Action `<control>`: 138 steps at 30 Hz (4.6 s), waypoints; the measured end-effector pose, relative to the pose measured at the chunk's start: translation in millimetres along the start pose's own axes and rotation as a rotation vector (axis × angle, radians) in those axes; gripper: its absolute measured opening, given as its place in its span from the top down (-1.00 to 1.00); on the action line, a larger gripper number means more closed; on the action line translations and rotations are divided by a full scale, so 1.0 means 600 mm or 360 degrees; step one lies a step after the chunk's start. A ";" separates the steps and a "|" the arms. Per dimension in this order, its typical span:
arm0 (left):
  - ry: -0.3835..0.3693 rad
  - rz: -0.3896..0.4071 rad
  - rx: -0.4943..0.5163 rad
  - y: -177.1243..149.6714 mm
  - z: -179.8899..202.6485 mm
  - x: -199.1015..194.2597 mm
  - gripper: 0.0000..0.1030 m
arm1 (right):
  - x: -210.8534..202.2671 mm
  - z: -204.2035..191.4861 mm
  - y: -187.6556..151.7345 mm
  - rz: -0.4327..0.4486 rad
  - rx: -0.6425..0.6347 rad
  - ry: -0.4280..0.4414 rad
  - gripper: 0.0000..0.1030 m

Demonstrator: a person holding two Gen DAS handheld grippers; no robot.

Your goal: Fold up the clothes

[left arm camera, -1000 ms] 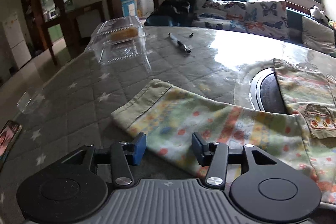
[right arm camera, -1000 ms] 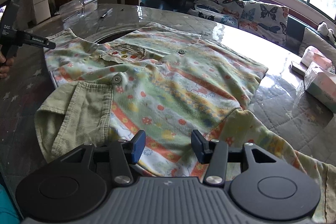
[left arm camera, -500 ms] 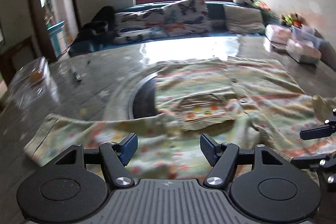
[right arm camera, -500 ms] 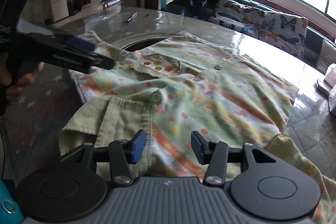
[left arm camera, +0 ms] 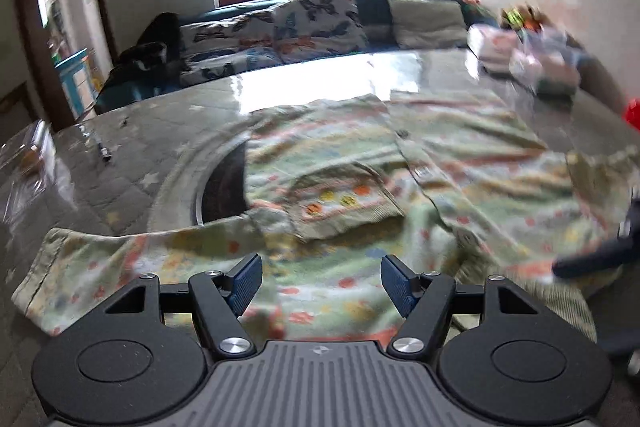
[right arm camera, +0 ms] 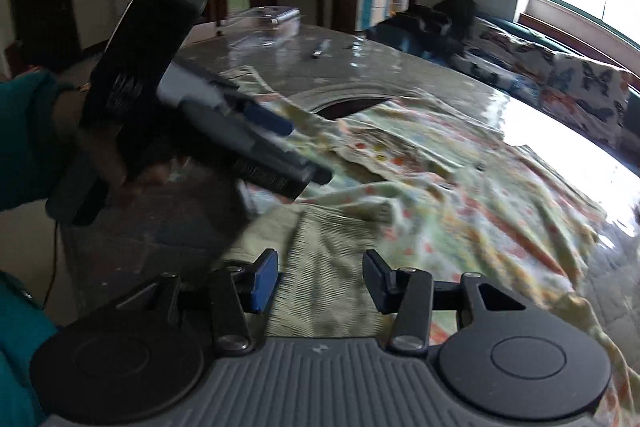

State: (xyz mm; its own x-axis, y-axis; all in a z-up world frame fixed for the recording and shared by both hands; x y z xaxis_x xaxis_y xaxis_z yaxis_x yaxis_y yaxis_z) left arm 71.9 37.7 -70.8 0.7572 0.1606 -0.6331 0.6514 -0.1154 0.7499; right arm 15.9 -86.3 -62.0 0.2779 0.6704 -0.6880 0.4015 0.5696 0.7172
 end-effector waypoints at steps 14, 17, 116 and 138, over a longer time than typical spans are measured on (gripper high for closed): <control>-0.0341 0.0130 0.0074 -0.019 0.016 -0.090 -0.48 | -0.007 0.031 -0.014 0.0025 0.0194 0.0006 0.96; -0.0485 0.0182 0.0178 -0.025 0.048 -0.113 -0.45 | -0.034 0.049 -0.010 0.0106 0.0297 0.0001 0.96; 0.0302 0.0061 -0.1073 0.004 -0.321 -0.008 0.83 | -0.006 0.093 -0.008 0.0182 0.0424 -0.0068 0.28; -0.0754 0.0085 -0.0613 0.103 0.066 -0.090 0.81 | -0.083 0.170 -0.029 0.0368 0.0645 -0.0237 0.28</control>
State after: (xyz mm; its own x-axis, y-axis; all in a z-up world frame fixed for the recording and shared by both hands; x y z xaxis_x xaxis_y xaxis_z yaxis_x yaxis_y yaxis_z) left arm 72.9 -16.8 2.2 0.7845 -0.2994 -0.5431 0.6152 0.2653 0.7424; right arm 84.1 -178.0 -51.7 0.5098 0.6654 -0.5454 0.6136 0.1631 0.7726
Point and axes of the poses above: each gripper's, at about its wrist camera, not at the fingertips, and x roughly the way its jaws point, z to its right, y to its top, the point moved 8 cm from there along x, roughly the way its jaws point, and after that the axes turned 11 degrees about y, right-handed, at the moved point
